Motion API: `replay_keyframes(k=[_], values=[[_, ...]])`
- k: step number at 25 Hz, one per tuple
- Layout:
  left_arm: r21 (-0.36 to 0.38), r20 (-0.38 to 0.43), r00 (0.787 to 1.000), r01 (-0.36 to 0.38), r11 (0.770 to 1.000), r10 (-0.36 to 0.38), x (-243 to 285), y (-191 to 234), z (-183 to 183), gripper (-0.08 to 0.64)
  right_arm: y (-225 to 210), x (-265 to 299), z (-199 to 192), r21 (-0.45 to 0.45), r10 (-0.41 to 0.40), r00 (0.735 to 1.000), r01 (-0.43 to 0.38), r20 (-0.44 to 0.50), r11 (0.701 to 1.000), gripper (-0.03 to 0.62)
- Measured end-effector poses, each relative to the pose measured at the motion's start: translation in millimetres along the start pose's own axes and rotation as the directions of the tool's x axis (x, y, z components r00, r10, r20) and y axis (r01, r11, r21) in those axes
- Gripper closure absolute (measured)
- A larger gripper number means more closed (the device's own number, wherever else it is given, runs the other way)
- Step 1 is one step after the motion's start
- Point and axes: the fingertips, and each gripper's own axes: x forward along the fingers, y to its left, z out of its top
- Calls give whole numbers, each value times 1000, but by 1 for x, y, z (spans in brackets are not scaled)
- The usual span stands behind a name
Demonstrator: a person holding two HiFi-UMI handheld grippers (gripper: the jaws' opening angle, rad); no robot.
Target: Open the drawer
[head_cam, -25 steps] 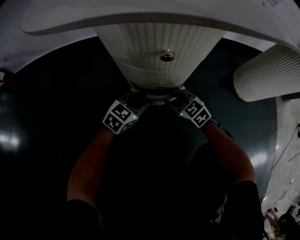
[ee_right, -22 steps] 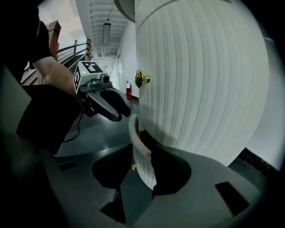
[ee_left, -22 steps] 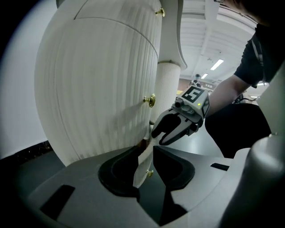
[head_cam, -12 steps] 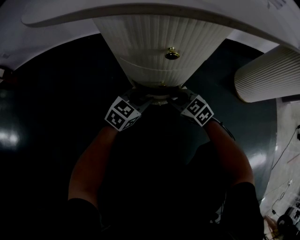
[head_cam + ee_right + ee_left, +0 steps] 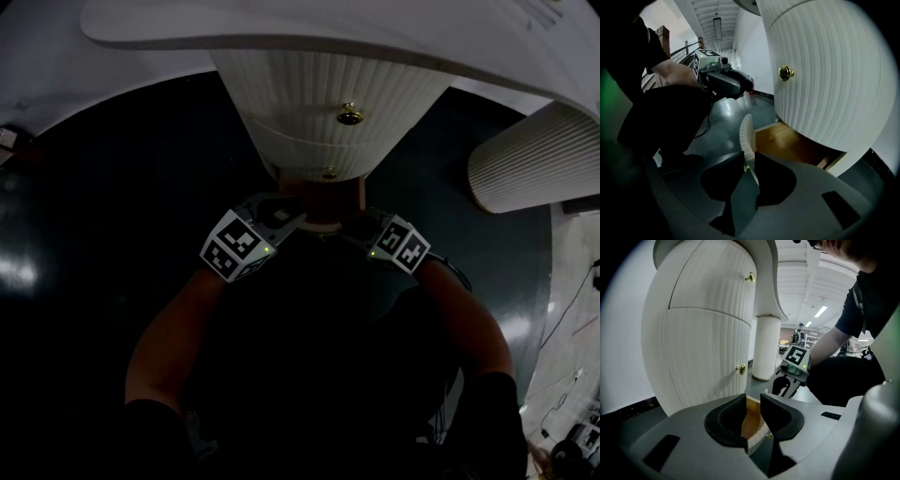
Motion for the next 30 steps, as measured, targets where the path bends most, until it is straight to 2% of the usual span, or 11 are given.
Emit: replay_keyframes(k=[8,13,18,26,30], values=[[13,31,999,-37,999,36,-2,9,3,469,23,-1,-9,-35,36,997,-38,-74,999,522],[4,33,999,-29,1000,29,-1,11,2,476,35,0,-9,0,58,995,-58,-77,998,527],[28,34,999,-12,1000,11,6,5,3,477,49,0,-15,-4,72,994,-73,-86,997,528],[92,24,999,28,995,-30,18,-9,16,478,78,-7,-26,-16,181,976,-184,-121,983,532],[68,20,1000,18,997,-20,14,-7,9,480,87,-8,-25,-7,240,958,-244,-154,970,540]])
